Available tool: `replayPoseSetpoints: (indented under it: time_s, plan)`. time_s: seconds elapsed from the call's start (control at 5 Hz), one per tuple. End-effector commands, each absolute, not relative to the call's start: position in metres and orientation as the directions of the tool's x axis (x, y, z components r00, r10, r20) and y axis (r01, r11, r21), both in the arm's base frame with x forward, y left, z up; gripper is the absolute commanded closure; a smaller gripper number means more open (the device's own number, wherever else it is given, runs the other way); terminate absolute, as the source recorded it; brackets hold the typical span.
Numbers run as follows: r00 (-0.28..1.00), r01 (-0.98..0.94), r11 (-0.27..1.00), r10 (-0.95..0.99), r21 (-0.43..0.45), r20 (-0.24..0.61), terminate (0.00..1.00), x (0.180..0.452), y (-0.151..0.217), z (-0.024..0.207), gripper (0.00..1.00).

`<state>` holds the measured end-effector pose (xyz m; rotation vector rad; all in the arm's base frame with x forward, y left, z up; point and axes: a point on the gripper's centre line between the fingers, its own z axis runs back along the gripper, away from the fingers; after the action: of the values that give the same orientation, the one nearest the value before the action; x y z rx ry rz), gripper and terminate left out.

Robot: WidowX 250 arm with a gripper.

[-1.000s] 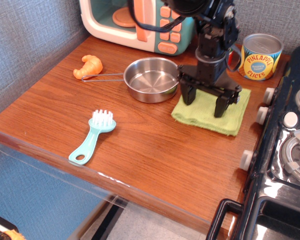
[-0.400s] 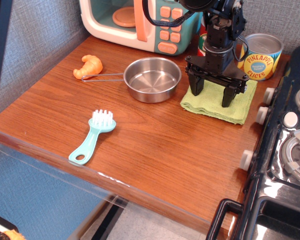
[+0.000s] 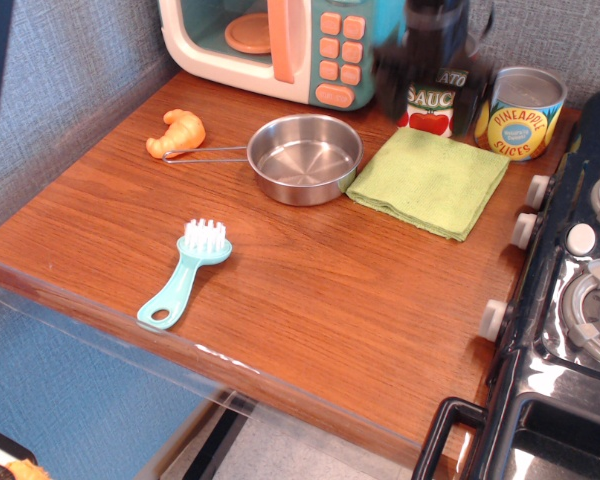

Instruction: Slide the towel in front of the canned food

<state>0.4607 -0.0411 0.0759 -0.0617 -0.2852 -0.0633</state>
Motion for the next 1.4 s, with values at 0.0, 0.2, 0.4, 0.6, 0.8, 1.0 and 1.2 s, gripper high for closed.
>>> replayPoseSetpoints:
  time_s: [0.0, 0.2, 0.4, 0.6, 0.8, 1.0, 1.2]
  plan:
    - [0.905, 0.141, 0.985, -0.088, -0.099, 0.417, 0.00, 0.431, -0.035, 0.188, 0.00]
    - [0.930, 0.127, 0.988, -0.087, -0.089, 0.357, 0.00, 0.390, -0.002, 0.195, 0.00]
    - [0.943, 0.066, 0.996, -0.042, -0.060, 0.331, 0.00, 0.352, 0.033, 0.181, 0.00]
    - [0.960, 0.031, 0.999, -0.024, -0.021, 0.280, 0.00, 0.333, 0.054, 0.149, 0.00]
    - [0.973, 0.066, 0.998, -0.070, 0.024, 0.220, 0.00, 0.325, 0.059, 0.114, 0.00]
    - [0.973, 0.118, 0.993, -0.120, 0.022, 0.199, 0.00, 0.320, 0.060, 0.097, 0.00]
    - [0.971, 0.132, 0.991, -0.135, 0.026, 0.196, 0.00, 0.318, 0.059, 0.094, 0.00]
